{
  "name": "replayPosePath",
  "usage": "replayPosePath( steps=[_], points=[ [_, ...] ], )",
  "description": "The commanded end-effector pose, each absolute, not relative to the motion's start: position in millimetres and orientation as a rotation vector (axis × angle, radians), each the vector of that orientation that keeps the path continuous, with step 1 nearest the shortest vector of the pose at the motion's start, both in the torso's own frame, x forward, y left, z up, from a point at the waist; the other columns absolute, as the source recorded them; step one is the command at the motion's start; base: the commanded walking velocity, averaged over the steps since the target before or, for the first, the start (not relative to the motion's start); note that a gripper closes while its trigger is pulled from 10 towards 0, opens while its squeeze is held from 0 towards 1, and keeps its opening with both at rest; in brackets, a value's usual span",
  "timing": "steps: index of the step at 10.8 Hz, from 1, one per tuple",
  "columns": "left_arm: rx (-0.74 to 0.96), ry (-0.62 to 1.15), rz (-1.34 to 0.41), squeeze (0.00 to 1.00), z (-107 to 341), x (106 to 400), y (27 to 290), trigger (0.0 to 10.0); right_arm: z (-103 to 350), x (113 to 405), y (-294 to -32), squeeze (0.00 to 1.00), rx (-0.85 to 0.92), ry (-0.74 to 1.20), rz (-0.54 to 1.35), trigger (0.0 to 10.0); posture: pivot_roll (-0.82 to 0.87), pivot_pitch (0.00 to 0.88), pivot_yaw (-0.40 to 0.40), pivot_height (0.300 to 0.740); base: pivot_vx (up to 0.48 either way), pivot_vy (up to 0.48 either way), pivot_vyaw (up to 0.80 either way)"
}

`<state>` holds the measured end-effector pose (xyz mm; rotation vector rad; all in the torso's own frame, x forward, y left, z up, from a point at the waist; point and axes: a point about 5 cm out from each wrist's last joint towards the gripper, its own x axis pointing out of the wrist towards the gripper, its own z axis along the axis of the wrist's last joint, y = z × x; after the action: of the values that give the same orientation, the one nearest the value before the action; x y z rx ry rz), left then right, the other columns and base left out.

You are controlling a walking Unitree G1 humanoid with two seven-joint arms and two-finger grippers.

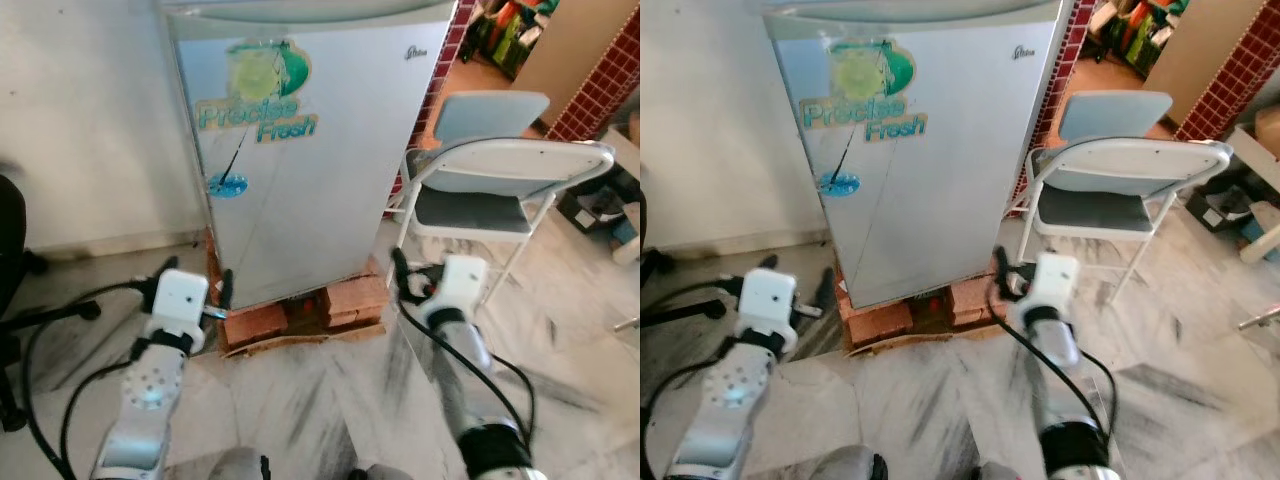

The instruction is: Restocking fridge

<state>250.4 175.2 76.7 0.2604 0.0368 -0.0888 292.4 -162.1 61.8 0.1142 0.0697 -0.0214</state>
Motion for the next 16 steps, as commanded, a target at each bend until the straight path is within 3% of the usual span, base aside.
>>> replayPosePath(
  steps=[1, 16],
  points=[
    [0.259, 0.04, -0.083, 0.0, 73.8, 248.7, 177.1, 10.0, 66.6, 291.1, -171.0, 0.0, 0.098, 0.044, -0.037, 10.0, 0.15, 0.028, -0.051, 0.74, 0.0, 0.0, 0.0],
    [0.268, 0.037, -0.083, 0.0, 69.4, 248.3, 181.3, 10.0, 64.8, 282.1, -182.5, 0.0, 0.071, 0.056, -0.053, 10.0, 0.14, 0.013, -0.042, 0.74, 0.0, 0.0, 0.0]
  ],
)
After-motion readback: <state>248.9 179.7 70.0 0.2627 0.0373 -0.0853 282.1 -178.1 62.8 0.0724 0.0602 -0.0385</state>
